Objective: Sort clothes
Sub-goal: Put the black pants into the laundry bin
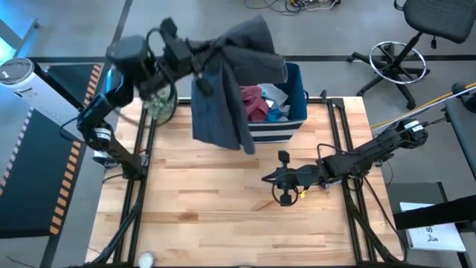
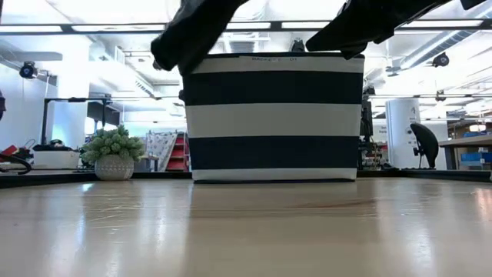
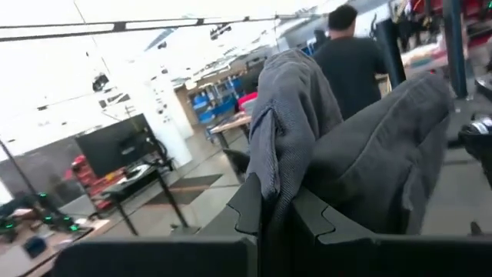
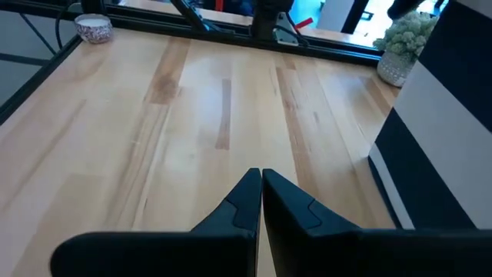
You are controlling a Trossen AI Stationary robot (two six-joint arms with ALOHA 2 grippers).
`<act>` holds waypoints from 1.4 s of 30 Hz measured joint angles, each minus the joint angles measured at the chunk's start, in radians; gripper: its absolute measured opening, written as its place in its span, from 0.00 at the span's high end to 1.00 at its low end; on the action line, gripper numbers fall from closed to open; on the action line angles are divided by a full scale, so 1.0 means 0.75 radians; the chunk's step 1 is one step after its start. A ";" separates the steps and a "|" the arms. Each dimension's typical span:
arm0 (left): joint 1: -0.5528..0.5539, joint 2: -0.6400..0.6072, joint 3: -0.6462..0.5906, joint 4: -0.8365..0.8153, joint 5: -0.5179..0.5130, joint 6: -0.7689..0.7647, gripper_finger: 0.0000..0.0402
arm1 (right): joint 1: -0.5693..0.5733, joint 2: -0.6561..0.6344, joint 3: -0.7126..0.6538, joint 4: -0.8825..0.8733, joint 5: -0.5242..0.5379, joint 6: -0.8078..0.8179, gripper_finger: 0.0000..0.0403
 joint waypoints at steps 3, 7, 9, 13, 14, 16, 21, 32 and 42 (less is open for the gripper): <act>0.118 0.051 0.000 0.057 0.146 -0.052 0.98 | 0.000 0.000 0.000 0.001 0.000 0.003 1.00; 0.221 0.135 -0.003 0.214 0.375 -0.141 0.98 | -0.001 0.000 0.000 0.001 0.001 0.001 1.00; 0.253 0.174 -0.003 0.309 0.435 -0.167 0.98 | -0.001 0.000 0.000 0.001 0.001 -0.001 1.00; 0.308 0.253 0.014 0.401 0.456 -0.172 0.98 | -0.001 0.000 0.000 0.001 0.001 -0.002 1.00; 0.325 0.280 0.028 0.392 0.456 -0.172 0.98 | -0.001 0.000 0.000 0.001 0.001 -0.002 1.00; 0.360 0.330 0.053 0.379 0.469 -0.180 0.98 | -0.001 0.000 0.000 0.000 0.001 -0.002 1.00; 0.475 0.404 0.050 0.406 0.579 -0.296 0.98 | -0.001 0.000 0.000 0.001 0.002 -0.015 1.00; 0.587 0.550 0.051 0.196 0.809 -0.406 0.98 | -0.002 0.000 0.000 0.000 0.004 -0.025 1.00; 0.540 0.558 -0.038 -0.274 0.684 -0.190 0.98 | -0.002 0.000 0.000 0.000 0.004 -0.020 1.00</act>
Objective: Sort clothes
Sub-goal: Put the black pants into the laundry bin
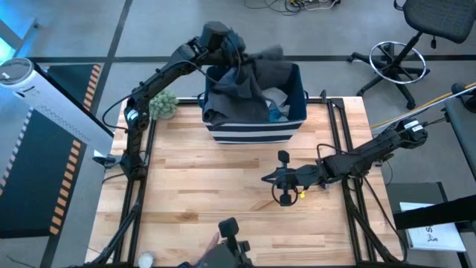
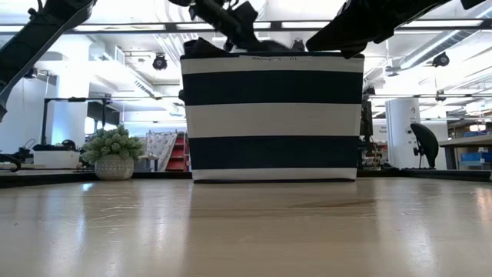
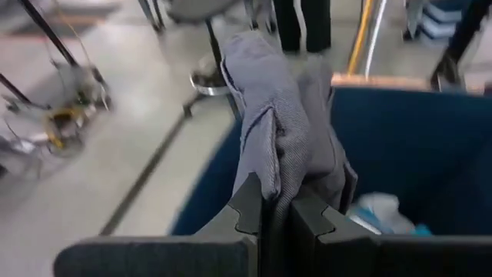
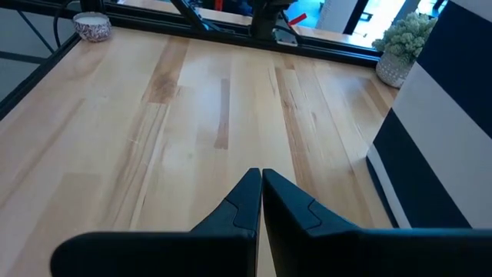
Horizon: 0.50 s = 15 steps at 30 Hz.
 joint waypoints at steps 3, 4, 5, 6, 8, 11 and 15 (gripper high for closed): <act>-0.022 -0.004 -0.065 -0.038 0.001 0.022 0.98 | 0.000 0.000 0.000 0.000 0.000 0.005 1.00; -0.033 -0.005 -0.098 -0.040 0.001 0.039 0.98 | 0.000 0.000 0.000 0.000 0.000 0.006 1.00; -0.045 -0.005 -0.134 -0.037 0.001 0.056 0.98 | 0.000 0.000 0.000 0.000 0.000 0.006 1.00; -0.059 -0.005 -0.169 -0.035 0.001 0.068 0.98 | 0.000 0.000 0.000 0.000 0.000 0.008 1.00; -0.088 -0.005 -0.251 -0.021 0.002 0.098 0.98 | 0.000 0.000 0.000 0.000 -0.001 0.009 1.00; -0.123 -0.005 -0.381 0.038 0.008 0.111 0.98 | 0.000 0.000 0.000 0.000 -0.001 0.009 1.00; -0.149 -0.005 -0.518 0.057 0.009 0.142 0.97 | 0.000 0.000 0.000 -0.001 -0.001 0.009 1.00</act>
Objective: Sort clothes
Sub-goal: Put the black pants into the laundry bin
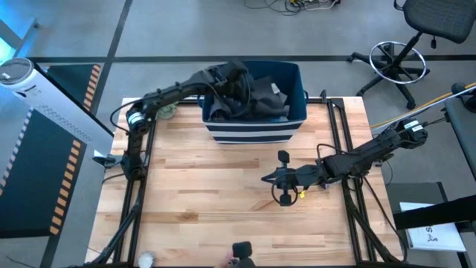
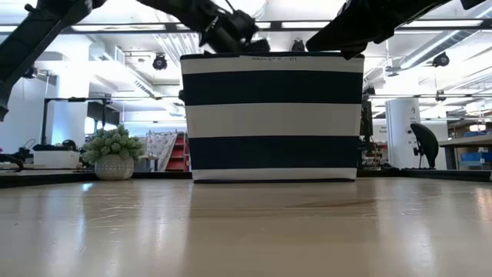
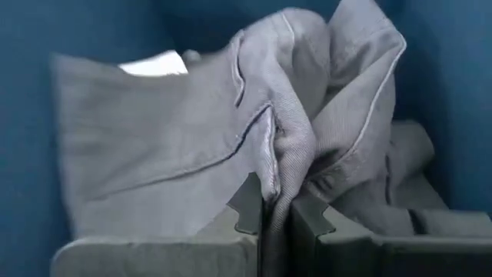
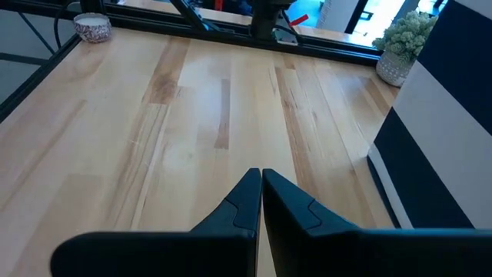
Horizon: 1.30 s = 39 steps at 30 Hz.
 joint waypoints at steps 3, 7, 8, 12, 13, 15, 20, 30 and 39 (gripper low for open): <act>-0.006 -0.005 -0.031 -0.017 -0.004 0.004 0.92 | 0.000 0.000 0.000 0.000 -0.001 0.000 1.00; -0.004 -0.038 0.007 -0.065 -0.016 -0.007 0.80 | 0.000 0.000 0.000 0.000 -0.001 0.000 1.00; -0.004 -0.052 0.029 -0.082 -0.024 -0.005 0.77 | 0.001 0.000 0.000 -0.001 -0.001 0.000 1.00; -0.004 -0.114 0.168 -0.230 -0.033 0.013 0.64 | 0.000 0.000 0.000 -0.004 -0.001 0.013 1.00; -0.004 -0.127 0.208 -0.292 -0.047 0.019 0.61 | 0.000 0.000 0.000 -0.009 -0.001 0.019 1.00; -0.005 -0.147 0.283 -0.411 -0.105 0.022 0.56 | 0.000 0.000 0.000 -0.023 -0.001 0.030 1.00; 0.000 -0.198 0.330 -0.636 -0.162 -0.051 0.51 | 0.001 0.000 0.000 -0.024 -0.001 0.032 1.00; 0.058 -0.213 0.007 -0.304 -0.181 0.042 0.83 | 0.001 0.000 0.000 -0.017 -0.001 0.041 1.00; 0.140 -0.213 -0.255 -0.042 0.011 0.054 0.98 | 0.001 0.000 0.000 -0.019 -0.002 0.030 1.00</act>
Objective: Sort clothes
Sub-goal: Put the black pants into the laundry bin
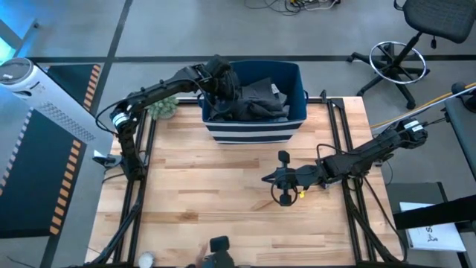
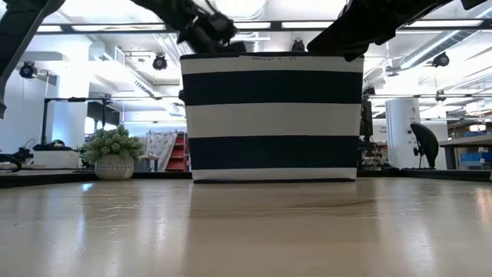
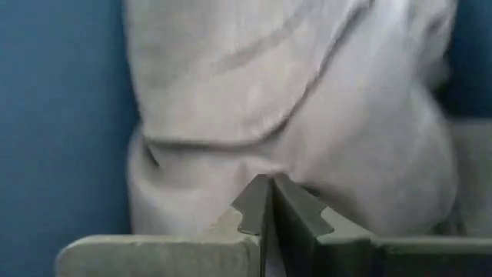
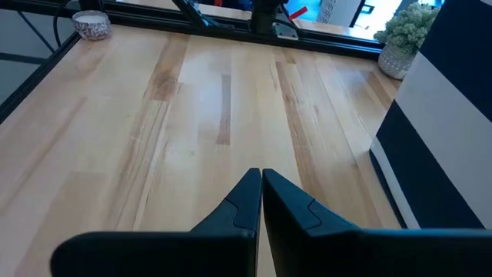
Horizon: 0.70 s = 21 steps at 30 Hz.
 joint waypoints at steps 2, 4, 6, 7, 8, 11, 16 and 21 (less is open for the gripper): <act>0.015 0.000 -0.067 0.024 0.000 0.004 0.99 | 0.000 0.000 0.000 0.000 0.000 0.000 1.00; 0.024 -0.002 -0.137 0.058 -0.001 0.005 1.00 | 0.000 0.000 0.000 0.000 0.000 0.001 1.00; 0.025 -0.002 -0.216 0.097 -0.006 0.009 1.00 | 0.000 0.000 0.000 0.000 0.000 0.003 1.00; 0.025 -0.002 -0.249 0.115 -0.009 0.013 1.00 | 0.000 0.000 0.000 0.000 0.000 0.003 1.00; 0.023 -0.002 -0.281 0.133 -0.010 0.014 1.00 | 0.000 0.000 0.000 0.000 0.000 0.003 1.00; 0.020 -0.003 -0.355 0.163 -0.010 0.029 1.00 | 0.000 0.000 0.000 0.000 0.000 0.003 1.00; -0.002 -0.015 -0.411 0.140 -0.013 0.089 1.00 | 0.000 -0.003 0.000 -0.001 0.000 0.001 1.00; -0.034 -0.069 -0.428 0.125 -0.023 0.123 1.00 | 0.000 -0.010 0.010 -0.005 0.000 0.004 1.00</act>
